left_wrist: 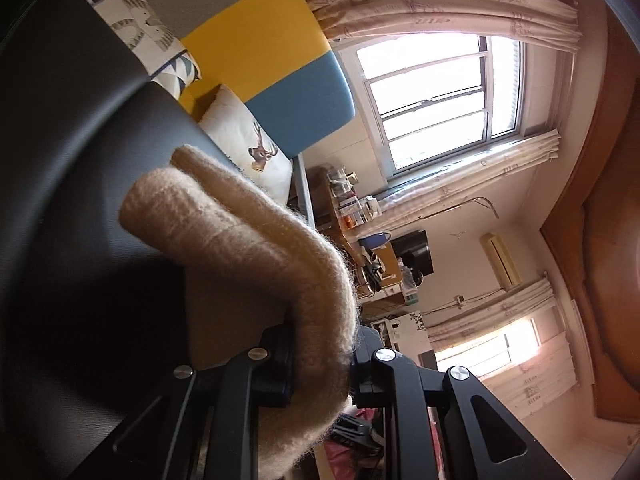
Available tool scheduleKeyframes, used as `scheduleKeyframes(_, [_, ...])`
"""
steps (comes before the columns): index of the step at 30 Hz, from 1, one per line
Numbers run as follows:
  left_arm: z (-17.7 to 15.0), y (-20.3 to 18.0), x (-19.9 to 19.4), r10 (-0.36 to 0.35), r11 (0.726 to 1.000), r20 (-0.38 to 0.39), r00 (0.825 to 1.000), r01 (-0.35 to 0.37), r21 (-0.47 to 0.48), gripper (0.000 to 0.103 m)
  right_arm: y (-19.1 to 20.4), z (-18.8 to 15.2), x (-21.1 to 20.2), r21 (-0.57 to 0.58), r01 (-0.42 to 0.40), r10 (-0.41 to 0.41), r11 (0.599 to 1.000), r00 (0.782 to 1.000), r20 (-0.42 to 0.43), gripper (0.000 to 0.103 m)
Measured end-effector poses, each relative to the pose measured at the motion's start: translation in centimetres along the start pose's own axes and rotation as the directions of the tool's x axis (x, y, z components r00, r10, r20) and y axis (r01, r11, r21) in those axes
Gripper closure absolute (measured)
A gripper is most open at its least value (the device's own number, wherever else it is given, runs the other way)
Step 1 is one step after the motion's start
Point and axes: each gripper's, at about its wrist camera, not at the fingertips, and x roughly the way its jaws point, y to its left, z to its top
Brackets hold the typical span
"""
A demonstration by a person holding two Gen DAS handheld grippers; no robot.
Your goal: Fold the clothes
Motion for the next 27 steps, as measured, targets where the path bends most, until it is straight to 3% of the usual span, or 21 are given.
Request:
scheduleKeyframes(8, [-0.9, -5.3, 4.4, -0.016, 0.998, -0.086, 0.996, 0.021, 0.063, 0.084, -0.7, -0.6, -0.2, 0.016, -0.045, 0.045, 0.999, 0.999, 0.021, 0.082])
scheduleKeyframes(14, [-2.5, -8.9, 9.1, 0.016, 0.987, -0.199, 0.980, 0.016, 0.160, 0.084, -1.0, -0.7, -0.6, 0.046, -0.092, 0.090, 0.995, 0.995, 0.046, 0.082])
scheduleKeyframes(18, [-4.0, -9.7, 13.2, 0.075, 0.981, -0.264, 0.961, -0.024, 0.191, 0.084, -1.0, -0.9, -0.7, 0.056, -0.101, 0.098, 0.993, 0.994, 0.057, 0.081])
scheduleKeyframes(22, [-5.6, -9.5, 17.4, 0.165, 0.975, -0.300, 0.939, -0.110, 0.191, 0.084, -1.0, -1.1, -0.9, 0.060, -0.109, 0.105, 0.992, 0.992, 0.066, 0.081])
scheduleKeyframes(27, [-8.8, -9.0, 21.3, 0.273, 0.953, -0.385, 0.882, -0.195, 0.231, 0.084, -1.4, -1.5, -1.1, 0.083, -0.137, 0.131, 0.987, 0.988, 0.078, 0.081])
